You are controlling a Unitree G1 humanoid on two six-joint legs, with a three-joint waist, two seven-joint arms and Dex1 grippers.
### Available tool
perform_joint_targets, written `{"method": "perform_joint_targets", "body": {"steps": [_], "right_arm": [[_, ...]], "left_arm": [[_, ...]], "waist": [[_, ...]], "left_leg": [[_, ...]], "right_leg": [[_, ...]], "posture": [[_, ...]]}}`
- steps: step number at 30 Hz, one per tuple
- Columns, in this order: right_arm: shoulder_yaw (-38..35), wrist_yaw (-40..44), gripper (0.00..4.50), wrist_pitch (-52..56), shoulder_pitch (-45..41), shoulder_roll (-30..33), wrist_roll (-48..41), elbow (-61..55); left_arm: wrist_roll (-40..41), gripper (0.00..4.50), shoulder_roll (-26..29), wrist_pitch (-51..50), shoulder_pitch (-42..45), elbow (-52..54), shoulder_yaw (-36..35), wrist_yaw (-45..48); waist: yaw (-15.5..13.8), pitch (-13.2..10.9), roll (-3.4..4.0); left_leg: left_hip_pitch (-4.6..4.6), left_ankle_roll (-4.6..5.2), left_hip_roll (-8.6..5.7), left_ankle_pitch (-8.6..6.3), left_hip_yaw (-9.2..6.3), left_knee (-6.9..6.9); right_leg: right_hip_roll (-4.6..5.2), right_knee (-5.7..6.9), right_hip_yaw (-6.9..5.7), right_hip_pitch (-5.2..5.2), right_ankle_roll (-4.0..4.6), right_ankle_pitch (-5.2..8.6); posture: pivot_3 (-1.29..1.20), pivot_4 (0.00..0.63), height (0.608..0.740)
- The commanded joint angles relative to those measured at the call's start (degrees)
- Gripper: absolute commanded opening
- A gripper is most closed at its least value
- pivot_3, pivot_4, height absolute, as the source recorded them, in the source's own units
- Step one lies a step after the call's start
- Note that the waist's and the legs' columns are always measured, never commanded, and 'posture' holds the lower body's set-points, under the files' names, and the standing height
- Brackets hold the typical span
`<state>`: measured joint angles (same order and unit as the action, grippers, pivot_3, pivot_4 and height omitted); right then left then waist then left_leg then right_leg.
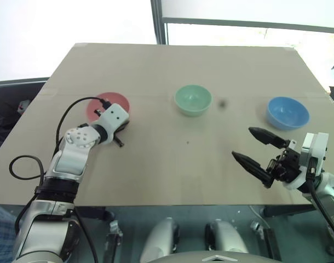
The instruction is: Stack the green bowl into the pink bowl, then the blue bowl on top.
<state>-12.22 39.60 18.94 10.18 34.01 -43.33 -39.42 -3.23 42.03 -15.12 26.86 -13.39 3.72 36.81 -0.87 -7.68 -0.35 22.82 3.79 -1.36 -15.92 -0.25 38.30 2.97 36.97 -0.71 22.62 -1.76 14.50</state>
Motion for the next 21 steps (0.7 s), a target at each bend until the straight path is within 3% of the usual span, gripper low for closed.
{"method": "perform_joint_targets", "body": {"steps": [1,7,12,16,21], "right_arm": [[-1.59,0.24,4.50,-0.29,-0.75,0.52,-0.82,-0.94],[-1.91,1.10,4.50,0.34,-1.55,1.32,-1.34,-0.16],[-2.24,1.76,4.50,0.35,-1.95,1.61,-1.22,0.53],[-1.97,1.58,4.50,0.18,-1.88,1.21,-0.91,0.34],[-1.75,1.24,4.50,-0.04,-1.26,0.76,-0.56,-0.11]], "left_arm": [[1.60,0.07,-0.09,2.24,1.78,1.16,-0.10,3.80],[10.74,0.07,-0.06,9.71,0.48,11.31,1.80,20.08],[14.53,0.07,1.04,7.64,0.30,16.98,4.58,29.17],[14.61,0.07,2.75,7.31,0.71,19.84,7.94,35.49],[9.75,0.07,3.45,17.99,1.27,17.34,11.37,38.83]], "waist": [[-0.02,0.00,0.00],[-0.04,-0.01,-0.03],[0.19,-0.01,-0.01],[0.10,-0.01,-0.01],[0.02,-0.01,0.00]], "left_leg": [[0.00,0.00,0.00,0.00,0.00,0.00],[0.05,-0.13,-0.01,0.08,0.00,0.05],[0.02,-0.13,0.01,0.08,0.01,0.03],[0.00,-0.08,0.02,0.06,0.01,0.06],[-0.01,-0.04,0.00,0.04,0.01,0.07]], "right_leg": [[0.00,0.01,0.00,0.00,0.00,0.00],[0.02,-0.02,-0.01,0.00,0.00,0.00],[-0.02,-0.02,0.00,-0.01,0.01,0.00],[-0.05,0.02,-0.01,-0.03,0.01,0.01],[-0.08,0.02,-0.01,-0.04,0.01,0.01]], "posture": [[0.00,0.150,0.740],[0.00,0.150,0.740],[0.00,0.150,0.740],[0.00,0.150,0.740],[0.00,0.150,0.740]]}}
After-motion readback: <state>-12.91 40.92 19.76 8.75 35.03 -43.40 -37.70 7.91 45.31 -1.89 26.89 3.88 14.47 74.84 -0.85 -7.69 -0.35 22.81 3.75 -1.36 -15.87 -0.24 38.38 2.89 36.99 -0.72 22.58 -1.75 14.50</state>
